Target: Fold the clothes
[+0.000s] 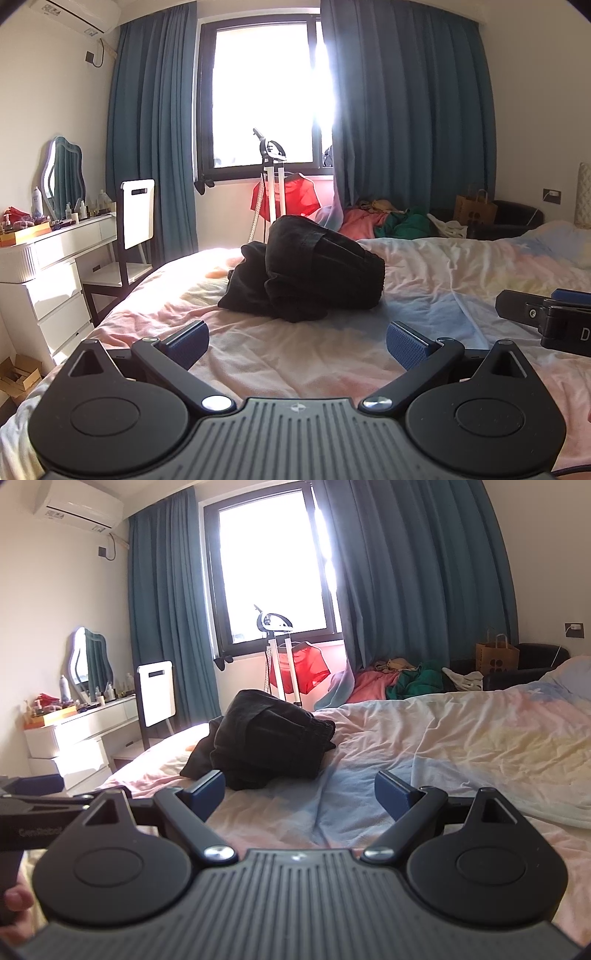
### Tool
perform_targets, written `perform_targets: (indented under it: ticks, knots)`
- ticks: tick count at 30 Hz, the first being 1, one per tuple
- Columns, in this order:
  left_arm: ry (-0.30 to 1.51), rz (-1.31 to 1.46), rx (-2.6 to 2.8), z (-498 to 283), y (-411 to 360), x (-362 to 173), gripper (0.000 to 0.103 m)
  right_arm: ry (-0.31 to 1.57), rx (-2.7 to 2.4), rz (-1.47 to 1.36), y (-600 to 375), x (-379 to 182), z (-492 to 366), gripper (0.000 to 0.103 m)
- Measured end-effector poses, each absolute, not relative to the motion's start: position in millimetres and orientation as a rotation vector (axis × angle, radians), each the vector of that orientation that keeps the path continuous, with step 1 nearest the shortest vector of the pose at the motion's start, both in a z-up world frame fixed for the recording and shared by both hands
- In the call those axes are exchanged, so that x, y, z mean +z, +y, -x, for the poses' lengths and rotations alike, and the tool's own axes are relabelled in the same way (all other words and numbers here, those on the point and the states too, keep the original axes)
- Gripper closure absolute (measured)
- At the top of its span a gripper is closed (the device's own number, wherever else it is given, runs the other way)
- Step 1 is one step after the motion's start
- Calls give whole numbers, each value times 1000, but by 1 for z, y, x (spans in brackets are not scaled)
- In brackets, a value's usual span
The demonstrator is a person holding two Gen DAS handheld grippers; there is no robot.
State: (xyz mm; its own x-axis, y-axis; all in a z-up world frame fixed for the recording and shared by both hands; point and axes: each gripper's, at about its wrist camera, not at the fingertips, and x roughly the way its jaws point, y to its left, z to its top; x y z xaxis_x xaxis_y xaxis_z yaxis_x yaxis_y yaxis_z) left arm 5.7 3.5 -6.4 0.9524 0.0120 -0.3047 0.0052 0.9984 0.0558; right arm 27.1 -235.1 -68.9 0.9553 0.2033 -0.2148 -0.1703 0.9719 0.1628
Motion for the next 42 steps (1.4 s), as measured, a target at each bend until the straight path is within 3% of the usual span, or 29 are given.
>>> perform_targets:
  ticks: [8,21,25,42]
  knots:
    - [337,-42,14,0,-4,11,0,239,184,-152,-236,-69,-29,13]
    - [399,64,-11,52,-35,151,0,274,151,-201,-246,-73,-38,13]
    - [410,140,-6,60,-34,173,0,284,151,-216,-247,-74,-40,13]
    - [444,164,26,51,-35,166,0,289,141,-225,-249,-71,-38,13]
